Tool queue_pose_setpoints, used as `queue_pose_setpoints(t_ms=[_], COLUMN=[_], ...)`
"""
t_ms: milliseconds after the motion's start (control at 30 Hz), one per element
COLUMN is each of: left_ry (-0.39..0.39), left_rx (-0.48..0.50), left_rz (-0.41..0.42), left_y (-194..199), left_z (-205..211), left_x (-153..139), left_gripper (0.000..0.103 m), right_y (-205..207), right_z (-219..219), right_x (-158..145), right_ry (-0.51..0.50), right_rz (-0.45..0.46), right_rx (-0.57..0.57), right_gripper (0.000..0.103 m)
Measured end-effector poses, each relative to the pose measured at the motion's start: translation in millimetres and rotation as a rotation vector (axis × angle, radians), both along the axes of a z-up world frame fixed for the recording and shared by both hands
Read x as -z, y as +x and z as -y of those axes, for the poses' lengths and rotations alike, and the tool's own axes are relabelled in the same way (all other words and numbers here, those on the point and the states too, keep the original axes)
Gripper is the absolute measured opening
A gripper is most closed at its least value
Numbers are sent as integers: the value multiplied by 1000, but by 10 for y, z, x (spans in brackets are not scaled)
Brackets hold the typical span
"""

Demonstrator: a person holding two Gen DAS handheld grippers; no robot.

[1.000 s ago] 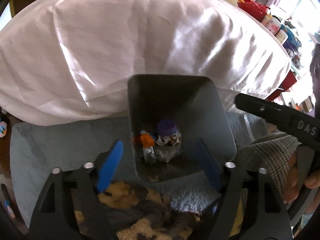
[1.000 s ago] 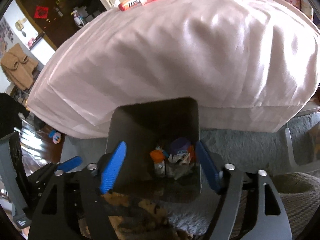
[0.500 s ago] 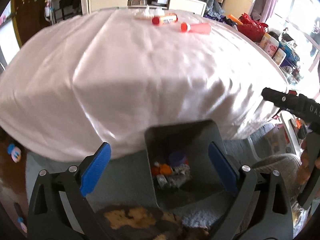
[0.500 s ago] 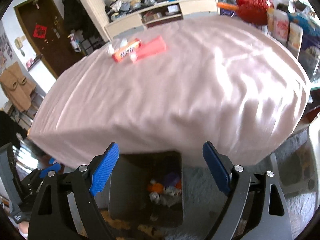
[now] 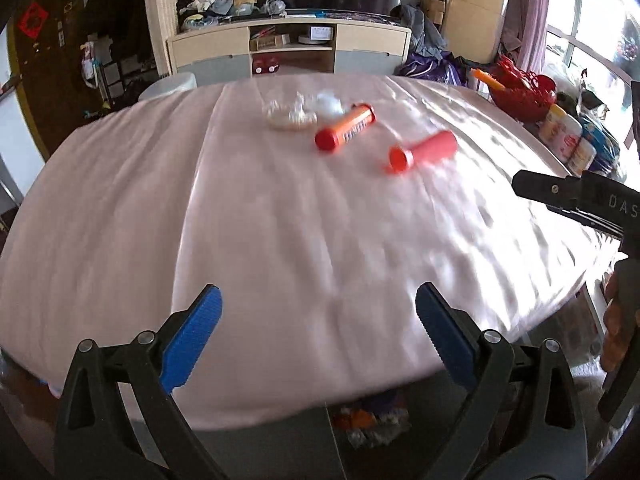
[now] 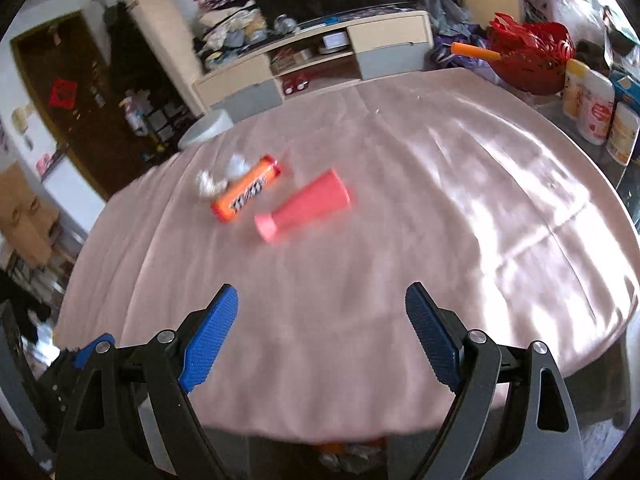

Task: Collect trash
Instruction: 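Grasp the orange M&M's tube with the left gripper while the right grasps the pink cone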

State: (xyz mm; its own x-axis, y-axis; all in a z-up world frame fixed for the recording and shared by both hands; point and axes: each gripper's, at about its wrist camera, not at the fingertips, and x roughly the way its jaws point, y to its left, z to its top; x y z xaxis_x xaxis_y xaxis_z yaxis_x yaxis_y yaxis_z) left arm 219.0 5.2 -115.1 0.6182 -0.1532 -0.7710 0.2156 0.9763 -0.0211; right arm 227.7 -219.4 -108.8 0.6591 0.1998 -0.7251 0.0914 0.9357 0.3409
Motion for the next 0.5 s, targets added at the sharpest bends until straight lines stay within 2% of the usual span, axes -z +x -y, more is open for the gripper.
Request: queue_pose_setpoints(t_ms=[267,500], left_ry=[20,39], left_rx=[42,88], left_rz=[12,-11], left_y=[630,1155], left_z=[74,182], left_x=[-59,54], left_gripper=[91,80], right_y=[532,940], right_z=[-147,-261], right_x=[181,349], right_ry=[13,47], right_rz=[-49,-96], right_rx=[28,50], right_gripper=[85,70])
